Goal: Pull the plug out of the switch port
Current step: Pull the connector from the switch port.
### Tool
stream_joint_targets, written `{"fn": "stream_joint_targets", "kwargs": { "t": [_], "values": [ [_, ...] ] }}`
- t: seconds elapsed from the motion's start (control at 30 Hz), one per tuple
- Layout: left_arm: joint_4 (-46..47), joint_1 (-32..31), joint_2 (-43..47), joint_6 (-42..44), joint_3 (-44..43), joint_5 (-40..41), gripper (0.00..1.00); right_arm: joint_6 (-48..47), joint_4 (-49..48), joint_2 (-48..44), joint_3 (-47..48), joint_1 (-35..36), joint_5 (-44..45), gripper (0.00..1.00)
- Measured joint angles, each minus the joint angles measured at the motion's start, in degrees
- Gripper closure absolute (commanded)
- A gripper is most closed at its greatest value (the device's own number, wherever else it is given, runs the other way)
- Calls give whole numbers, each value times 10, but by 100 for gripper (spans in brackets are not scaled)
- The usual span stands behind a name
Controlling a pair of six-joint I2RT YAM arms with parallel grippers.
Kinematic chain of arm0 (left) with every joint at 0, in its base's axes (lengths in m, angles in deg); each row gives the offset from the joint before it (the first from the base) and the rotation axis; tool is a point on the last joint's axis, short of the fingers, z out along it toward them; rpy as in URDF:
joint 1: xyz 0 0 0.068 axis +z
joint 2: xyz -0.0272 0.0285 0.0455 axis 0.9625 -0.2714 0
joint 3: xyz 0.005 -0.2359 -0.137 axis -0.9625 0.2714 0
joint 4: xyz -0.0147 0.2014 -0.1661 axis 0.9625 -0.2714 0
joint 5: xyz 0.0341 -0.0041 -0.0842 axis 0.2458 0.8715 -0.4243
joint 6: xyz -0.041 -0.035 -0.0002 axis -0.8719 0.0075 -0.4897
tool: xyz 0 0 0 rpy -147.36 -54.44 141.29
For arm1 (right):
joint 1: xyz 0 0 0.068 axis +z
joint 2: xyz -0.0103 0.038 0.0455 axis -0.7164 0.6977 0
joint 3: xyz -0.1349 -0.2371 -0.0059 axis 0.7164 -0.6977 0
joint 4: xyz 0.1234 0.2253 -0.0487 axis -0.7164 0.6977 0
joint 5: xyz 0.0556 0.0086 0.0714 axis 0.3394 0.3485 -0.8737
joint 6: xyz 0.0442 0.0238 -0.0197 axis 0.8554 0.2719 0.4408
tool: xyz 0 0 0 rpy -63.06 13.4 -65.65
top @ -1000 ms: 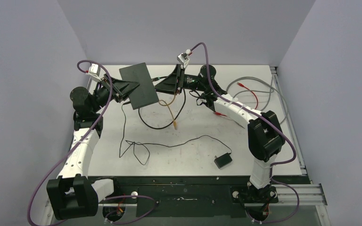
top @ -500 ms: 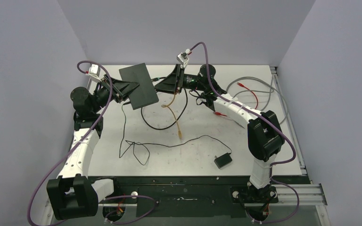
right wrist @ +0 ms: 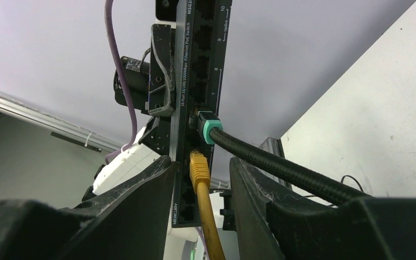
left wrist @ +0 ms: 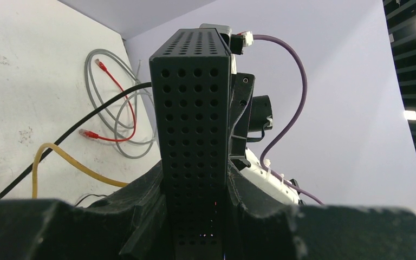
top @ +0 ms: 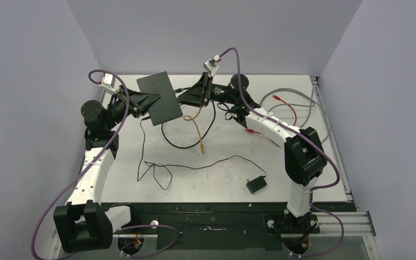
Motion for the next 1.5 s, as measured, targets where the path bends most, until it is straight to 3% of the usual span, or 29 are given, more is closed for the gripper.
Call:
{"fn": "stream_joint_targets", "kwargs": {
  "t": [0.3,0.63,1.0,1.37,1.5],
  "values": [
    [0,0,0,1,2,9,100,10,-7,20,12,0,0,58],
    [-3,0,-2,2,4,21,100,-8,14,23,29,-1,0,94],
    [-10,-1,-5,11,5,23,100,-58,64,9,26,-6,14,95],
    [-26,-22,-1,21,5,16,100,-87,90,-50,-35,-19,24,95],
    [-41,-12,13,28,5,12,100,-103,96,-67,-60,-53,51,95]
  ]
}}
